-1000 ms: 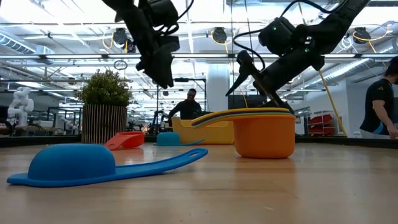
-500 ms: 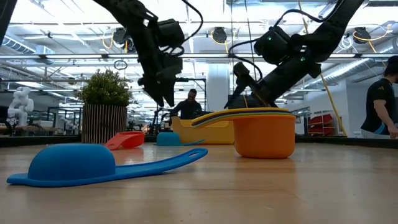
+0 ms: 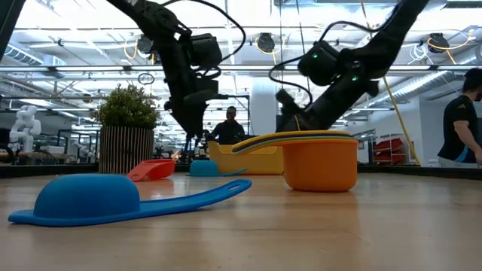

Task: Nest measuring cups in basket
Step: Stack the light blue measuring cup on top of the yellow measuring cup

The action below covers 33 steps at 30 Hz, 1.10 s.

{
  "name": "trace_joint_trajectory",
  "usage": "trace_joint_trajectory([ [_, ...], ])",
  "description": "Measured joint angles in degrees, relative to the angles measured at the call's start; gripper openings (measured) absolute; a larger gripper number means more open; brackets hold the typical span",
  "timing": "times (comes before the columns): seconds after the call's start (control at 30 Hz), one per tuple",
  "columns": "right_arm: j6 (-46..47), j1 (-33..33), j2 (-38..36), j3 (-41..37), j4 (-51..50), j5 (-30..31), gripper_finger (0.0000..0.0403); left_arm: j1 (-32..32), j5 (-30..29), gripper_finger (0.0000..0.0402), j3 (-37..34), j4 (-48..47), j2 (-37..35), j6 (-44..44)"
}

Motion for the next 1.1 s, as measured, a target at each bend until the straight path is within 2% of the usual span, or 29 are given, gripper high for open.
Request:
trace_joint_trajectory([
  [0.2,1.59,0.54,6.72,5.13,4.6,-0.37,0.0297,-0.28,-0.15,0.0188,-0.61,-6.82,-0.21,-0.66],
  [0.4,-3.2,0.15,12.67,14.78,3.37,-0.57,0.0297,-0.04,-2.12,0.0169,-0.61,-10.06,-0.21,-0.95],
  [0.53,-5.72,-1.27,14.37,18.06,0.49,-0.46,0.0297,0.32,-2.12,0.0157,-2.46,-4.8,-0.16,2.1],
  [0.7,-5.81,-3.5,16.19,17.8,-0.24,-0.38,0.0297,1.44,-2.16,0.0145,-7.68,3.49,-0.04,3.56],
  [1.1,-7.32,-4.25,17.21,17.76,0.27,2.42,0.0297,1.81,-1.94,0.0127,-15.41,13.97,-0.04,9.75],
])
